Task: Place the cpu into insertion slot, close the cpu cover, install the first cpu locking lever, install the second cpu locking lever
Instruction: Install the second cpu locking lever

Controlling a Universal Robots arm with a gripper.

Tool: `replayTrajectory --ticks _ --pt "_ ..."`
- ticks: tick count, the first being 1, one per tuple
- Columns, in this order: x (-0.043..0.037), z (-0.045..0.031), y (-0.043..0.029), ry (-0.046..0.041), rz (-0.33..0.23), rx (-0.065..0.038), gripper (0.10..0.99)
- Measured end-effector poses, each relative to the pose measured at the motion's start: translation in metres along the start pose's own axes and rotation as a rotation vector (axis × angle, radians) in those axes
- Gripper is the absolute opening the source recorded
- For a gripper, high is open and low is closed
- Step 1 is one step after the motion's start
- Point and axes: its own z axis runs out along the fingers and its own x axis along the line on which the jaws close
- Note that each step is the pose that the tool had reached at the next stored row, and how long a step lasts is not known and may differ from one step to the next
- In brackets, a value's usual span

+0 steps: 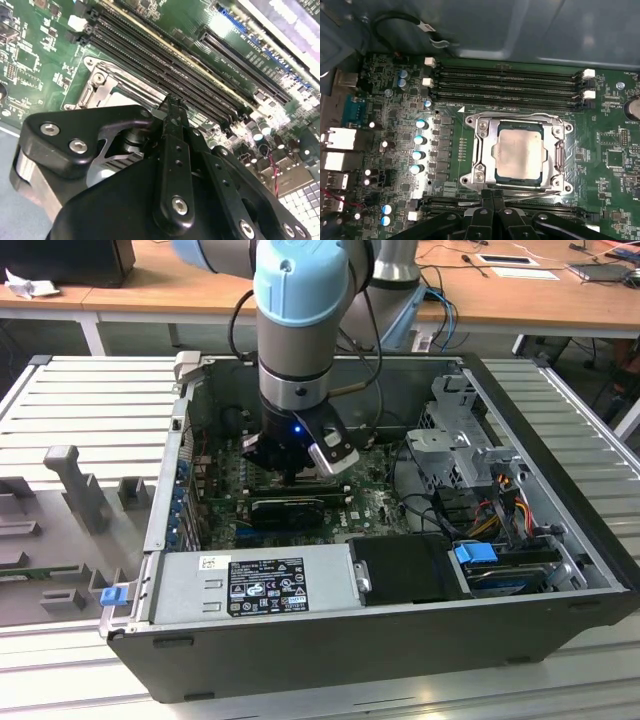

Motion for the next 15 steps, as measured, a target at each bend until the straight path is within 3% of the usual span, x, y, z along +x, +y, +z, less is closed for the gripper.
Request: replayTrajectory --ticks 5,9,15 --pt "0.0069 -0.0005 -0.0028 -0.0031 0.0 -0.042 0.106" --pt "0.0122 -0.001 -0.0056 -0.004 0.0 -0.055 0.106" --pt "0.014 -0.0023 -0.0125 -0.0051 0.0 -0.07 0.106"
